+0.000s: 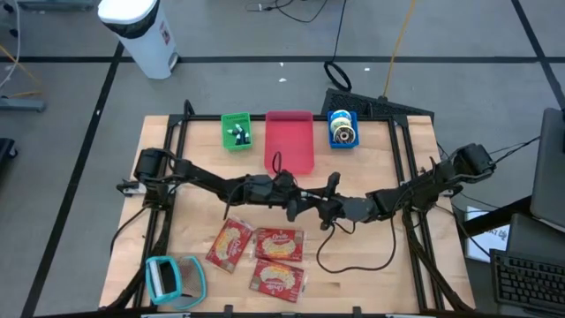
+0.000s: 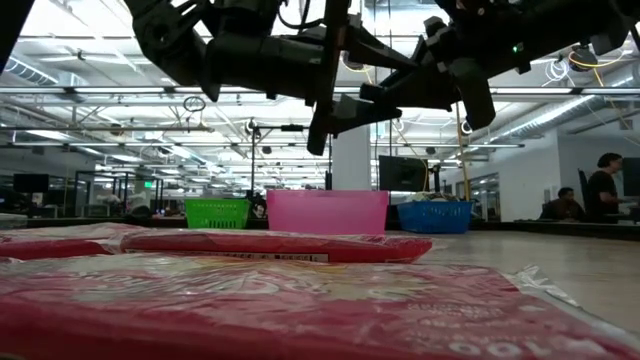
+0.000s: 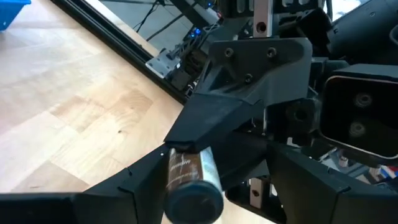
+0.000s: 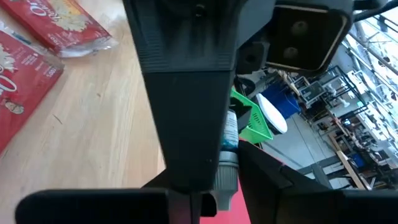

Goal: Pick & Place Food Item
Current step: Put the brown food coloring bottle into the green bin

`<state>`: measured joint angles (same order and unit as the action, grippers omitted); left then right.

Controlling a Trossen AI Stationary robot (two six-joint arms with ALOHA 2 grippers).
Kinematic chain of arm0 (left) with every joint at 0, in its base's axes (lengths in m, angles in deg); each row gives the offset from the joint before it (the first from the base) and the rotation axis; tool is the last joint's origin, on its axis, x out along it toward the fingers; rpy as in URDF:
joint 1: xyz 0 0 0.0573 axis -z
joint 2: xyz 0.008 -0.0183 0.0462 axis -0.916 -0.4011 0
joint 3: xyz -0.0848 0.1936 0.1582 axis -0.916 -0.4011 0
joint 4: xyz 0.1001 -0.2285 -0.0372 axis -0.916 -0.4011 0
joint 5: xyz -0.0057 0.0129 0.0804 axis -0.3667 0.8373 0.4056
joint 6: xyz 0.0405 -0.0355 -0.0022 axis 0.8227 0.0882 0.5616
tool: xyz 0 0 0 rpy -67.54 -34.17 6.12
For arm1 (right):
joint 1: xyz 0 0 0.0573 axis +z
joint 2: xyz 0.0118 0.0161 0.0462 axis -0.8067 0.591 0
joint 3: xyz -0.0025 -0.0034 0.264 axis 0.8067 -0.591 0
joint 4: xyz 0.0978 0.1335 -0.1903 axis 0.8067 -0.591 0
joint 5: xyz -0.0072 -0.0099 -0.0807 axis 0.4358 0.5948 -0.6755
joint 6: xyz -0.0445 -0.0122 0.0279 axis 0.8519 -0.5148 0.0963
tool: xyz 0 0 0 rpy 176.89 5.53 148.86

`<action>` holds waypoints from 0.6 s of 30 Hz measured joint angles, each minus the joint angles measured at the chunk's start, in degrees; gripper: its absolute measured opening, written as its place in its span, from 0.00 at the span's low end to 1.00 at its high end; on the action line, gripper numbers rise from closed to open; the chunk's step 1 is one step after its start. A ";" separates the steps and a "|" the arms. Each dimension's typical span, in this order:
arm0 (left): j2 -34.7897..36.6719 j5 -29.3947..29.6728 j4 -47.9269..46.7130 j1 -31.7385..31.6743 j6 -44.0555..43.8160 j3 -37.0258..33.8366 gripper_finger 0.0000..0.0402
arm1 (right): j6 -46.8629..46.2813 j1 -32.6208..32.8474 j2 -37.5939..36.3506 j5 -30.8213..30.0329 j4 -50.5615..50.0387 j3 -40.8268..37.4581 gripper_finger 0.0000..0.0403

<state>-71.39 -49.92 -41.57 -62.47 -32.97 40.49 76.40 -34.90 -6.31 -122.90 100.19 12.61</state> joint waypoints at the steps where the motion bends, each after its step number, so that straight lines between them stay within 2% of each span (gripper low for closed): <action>1: 0.20 0.06 -0.31 0.00 0.43 -0.02 0.64 | -0.01 0.00 0.02 0.09 -0.09 0.00 0.18; 6: 0.28 0.25 0.07 -0.26 0.37 -0.02 0.57 | -0.02 0.15 0.00 0.14 -0.26 0.00 0.17; 15: 0.30 -1.51 0.06 -1.29 0.37 -0.06 0.22 | -0.10 1.20 -0.02 -0.02 -0.26 0.00 0.18; 18: 0.32 -3.35 0.05 -2.04 0.27 -0.09 0.18 | -2.76 1.25 -0.02 -0.19 -0.34 0.00 0.21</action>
<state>-71.07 -53.27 -41.51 -64.51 -32.71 40.41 73.65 -33.65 -6.34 -123.09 99.86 12.61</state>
